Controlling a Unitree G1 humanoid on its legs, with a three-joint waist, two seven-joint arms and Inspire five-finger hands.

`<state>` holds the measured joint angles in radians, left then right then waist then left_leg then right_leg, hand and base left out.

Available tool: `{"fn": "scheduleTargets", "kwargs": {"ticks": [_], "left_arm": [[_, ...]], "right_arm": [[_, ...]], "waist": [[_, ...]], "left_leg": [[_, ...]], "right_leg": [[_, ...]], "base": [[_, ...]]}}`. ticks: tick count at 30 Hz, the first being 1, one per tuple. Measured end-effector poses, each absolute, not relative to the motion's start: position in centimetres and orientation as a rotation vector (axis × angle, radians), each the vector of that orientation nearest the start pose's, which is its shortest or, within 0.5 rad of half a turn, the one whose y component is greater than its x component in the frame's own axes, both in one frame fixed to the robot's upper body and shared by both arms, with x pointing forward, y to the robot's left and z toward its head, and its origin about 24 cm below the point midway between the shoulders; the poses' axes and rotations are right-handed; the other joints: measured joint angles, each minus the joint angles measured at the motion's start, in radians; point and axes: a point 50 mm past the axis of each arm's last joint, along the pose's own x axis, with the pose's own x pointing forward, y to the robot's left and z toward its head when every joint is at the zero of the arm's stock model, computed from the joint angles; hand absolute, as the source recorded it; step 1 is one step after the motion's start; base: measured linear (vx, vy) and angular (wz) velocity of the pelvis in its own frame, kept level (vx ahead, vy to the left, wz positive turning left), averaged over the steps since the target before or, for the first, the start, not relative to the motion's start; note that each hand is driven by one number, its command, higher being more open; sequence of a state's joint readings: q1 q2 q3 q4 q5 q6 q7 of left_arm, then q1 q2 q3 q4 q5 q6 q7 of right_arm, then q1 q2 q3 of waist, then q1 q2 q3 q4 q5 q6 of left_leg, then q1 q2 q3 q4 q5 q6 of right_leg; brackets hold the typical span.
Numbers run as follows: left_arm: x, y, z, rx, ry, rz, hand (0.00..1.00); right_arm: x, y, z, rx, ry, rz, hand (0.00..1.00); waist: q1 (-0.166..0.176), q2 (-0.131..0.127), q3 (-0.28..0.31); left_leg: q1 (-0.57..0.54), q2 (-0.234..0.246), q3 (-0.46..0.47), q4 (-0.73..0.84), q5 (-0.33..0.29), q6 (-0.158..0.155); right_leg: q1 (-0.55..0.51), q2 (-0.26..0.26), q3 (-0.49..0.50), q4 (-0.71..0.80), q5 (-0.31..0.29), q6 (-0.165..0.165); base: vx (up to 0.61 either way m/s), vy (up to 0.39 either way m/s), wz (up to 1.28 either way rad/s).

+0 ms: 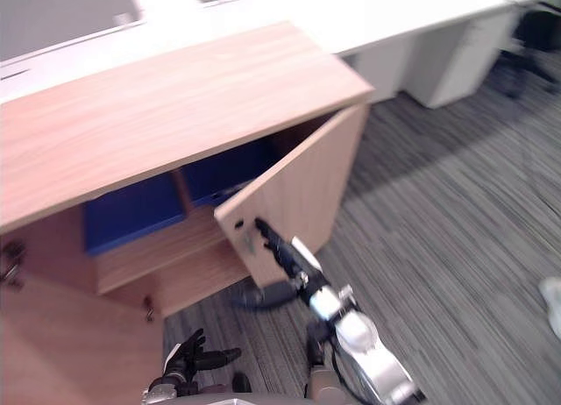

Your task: Walk over to the cabinet, pick up the folder, carry it to the office cabinet, place the folder inside the office cabinet, then close the office cabinet door

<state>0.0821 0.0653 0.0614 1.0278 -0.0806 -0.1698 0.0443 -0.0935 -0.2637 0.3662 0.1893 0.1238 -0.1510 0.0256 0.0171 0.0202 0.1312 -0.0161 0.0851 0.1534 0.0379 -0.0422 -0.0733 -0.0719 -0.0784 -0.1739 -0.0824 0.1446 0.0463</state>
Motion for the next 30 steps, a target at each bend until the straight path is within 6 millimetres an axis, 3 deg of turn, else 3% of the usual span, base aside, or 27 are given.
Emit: {"fn": "scheduleTargets", "kwargs": {"ticks": [2,4,7,10,12,19,24,27,30], "left_arm": [[11.2,19.0,-15.2,-0.033,0.931,0.227,1.00],[11.2,19.0,-15.2,-0.043,0.933,0.243,1.00],[11.1,19.4,-15.2,-0.050,0.933,0.271,1.00],[11.3,19.6,-15.0,-0.050,0.918,0.278,1.00],[11.2,19.8,-15.0,-0.059,0.914,0.292,1.00],[9.6,21.3,-14.6,-0.158,0.886,0.421,1.00],[8.4,24.2,-13.4,-0.249,0.785,0.608,1.00],[9.2,26.9,-11.3,-0.256,0.650,0.688,1.00],[10.8,30.6,-7.3,-0.215,0.424,0.755,1.00]], "right_arm": [[27.3,-12.7,2.0,-0.182,0.010,0.223,1.00],[27.7,-13.7,1.7,-0.168,0.013,0.131,1.00],[27.6,-17.3,-0.4,-0.153,0.107,-0.071,1.00],[26.9,-20.7,-3.0,-0.115,0.260,-0.243,1.00],[26.1,-21.4,-4.2,-0.068,0.322,-0.294,1.00],[21.0,-21.8,-9.2,0.000,0.564,-0.347,1.00],[17.2,-21.1,-12.4,-0.029,0.771,-0.320,1.00],[16.4,-20.7,-13.0,-0.052,0.812,-0.300,1.00],[16.9,-20.3,-12.9,-0.079,0.802,-0.264,1.00]], "waist": [[0.016,-0.001,0.000],[0.023,-0.001,0.000],[0.022,-0.008,-0.003],[0.042,-0.008,-0.003],[0.044,-0.008,-0.003],[0.071,-0.008,-0.002],[0.092,-0.008,0.000],[0.127,-0.006,0.004],[0.166,-0.003,0.008]], "left_leg": [[0.003,-0.003,-0.072,-0.044,0.035,0.004],[0.004,-0.007,-0.118,-0.060,0.050,0.005],[0.005,-0.016,-0.178,-0.074,0.067,0.002],[-0.005,-0.028,-0.256,-0.108,0.098,0.004],[-0.009,-0.032,-0.301,-0.125,0.115,0.005],[-0.012,-0.056,-0.416,-0.130,0.120,0.004],[-0.056,-0.073,-0.474,-0.131,0.148,-0.001],[-0.070,-0.084,-0.517,-0.131,0.163,-0.002],[-0.085,-0.091,-0.571,-0.131,0.175,0.000]], "right_leg": [[0.024,-0.006,-0.080,0.003,-0.014,-0.005],[0.039,-0.010,-0.125,0.007,-0.027,-0.002],[0.065,-0.016,-0.185,0.009,-0.039,0.003],[0.080,-0.028,-0.264,0.020,-0.062,0.011],[0.087,-0.033,-0.308,0.032,-0.079,0.015],[0.133,-0.061,-0.431,0.080,-0.138,0.025],[0.141,-0.074,-0.532,0.105,-0.167,0.024],[0.155,-0.079,-0.578,0.118,-0.181,0.025],[0.160,-0.082,-0.616,0.139,-0.207,0.017]], "base": [[0.04,-0.004,0.97],[0.05,0.009,0.77],[0.04,0.007,0.67],[-0.01,-0.012,0.70],[0.00,-0.025,0.74],[0.03,-0.008,0.56],[0.01,-0.013,0.65],[-0.04,-0.001,0.64],[-0.10,-0.025,0.48]]}}
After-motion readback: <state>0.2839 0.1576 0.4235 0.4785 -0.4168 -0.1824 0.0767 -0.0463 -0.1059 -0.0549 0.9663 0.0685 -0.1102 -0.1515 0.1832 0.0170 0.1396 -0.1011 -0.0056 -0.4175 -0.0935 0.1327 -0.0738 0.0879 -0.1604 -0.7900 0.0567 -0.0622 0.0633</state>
